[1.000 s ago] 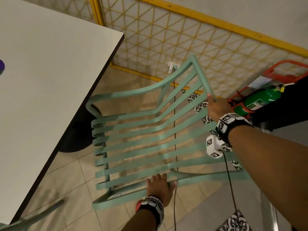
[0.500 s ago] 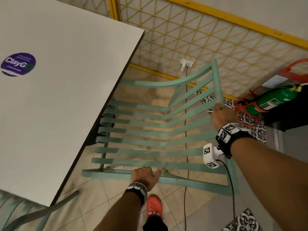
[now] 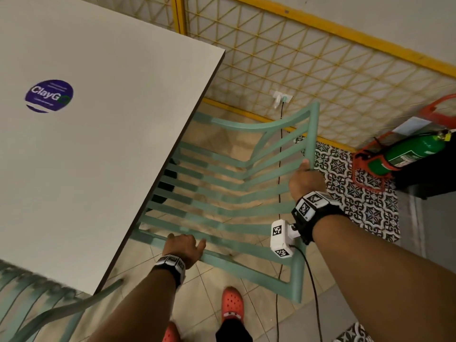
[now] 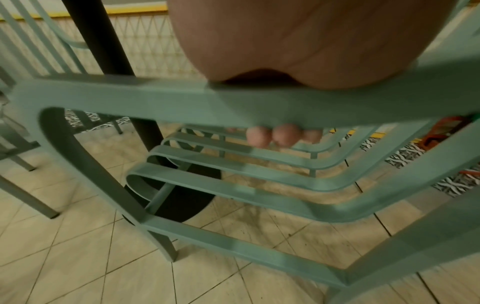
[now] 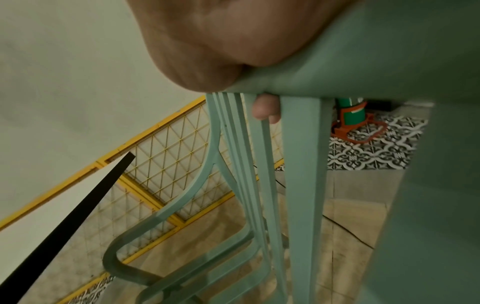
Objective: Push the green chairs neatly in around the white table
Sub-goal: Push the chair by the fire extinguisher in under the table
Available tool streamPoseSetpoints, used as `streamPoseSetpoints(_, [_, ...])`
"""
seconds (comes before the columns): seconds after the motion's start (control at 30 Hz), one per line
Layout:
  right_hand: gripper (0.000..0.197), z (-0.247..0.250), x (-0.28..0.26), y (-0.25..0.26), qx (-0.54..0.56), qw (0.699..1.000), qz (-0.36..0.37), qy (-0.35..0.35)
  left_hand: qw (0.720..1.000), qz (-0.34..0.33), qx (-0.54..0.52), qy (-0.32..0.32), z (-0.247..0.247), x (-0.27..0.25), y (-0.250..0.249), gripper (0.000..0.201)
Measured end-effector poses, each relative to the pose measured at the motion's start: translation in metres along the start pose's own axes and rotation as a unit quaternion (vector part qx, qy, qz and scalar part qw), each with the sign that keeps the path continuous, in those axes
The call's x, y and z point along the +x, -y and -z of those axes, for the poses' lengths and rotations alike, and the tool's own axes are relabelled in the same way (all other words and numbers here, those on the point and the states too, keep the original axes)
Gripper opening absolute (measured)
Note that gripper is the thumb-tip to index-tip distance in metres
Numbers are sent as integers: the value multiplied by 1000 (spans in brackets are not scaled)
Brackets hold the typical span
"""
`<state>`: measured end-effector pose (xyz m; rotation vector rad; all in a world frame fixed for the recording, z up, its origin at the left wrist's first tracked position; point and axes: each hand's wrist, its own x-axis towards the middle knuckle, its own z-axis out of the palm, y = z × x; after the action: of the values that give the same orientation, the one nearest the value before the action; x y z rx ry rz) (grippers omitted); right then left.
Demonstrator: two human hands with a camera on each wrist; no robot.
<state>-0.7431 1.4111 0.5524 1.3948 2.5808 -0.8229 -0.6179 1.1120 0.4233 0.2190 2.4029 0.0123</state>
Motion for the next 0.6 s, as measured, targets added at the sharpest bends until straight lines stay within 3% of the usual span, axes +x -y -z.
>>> streamPoseSetpoints(0.1, [68, 8, -3, 10, -10, 1000, -7, 21, 996, 50, -41, 61, 13, -4, -13, 64])
streamPoseSetpoints(0.17, [64, 14, 1, 19, 8, 999, -13, 45, 994, 55, -74, 62, 35, -9, -34, 73])
streamPoseSetpoints(0.33, [60, 49, 29, 58, 67, 993, 29, 97, 985, -31, -168, -24, 126, -35, -115, 73])
streamPoseSetpoints(0.47, [72, 75, 60, 86, -50, 980, 129, 140, 963, -84, -254, -33, 174, -57, -182, 77])
streamPoseSetpoints(0.53, [67, 82, 73, 87, -214, 928, 285, 111, 957, -92, -274, -26, 179, -65, -206, 72])
streamPoseSetpoints(0.6, [59, 86, 90, 83, -323, 828, 452, 77, 962, -77, -261, -27, 174, -67, -223, 67])
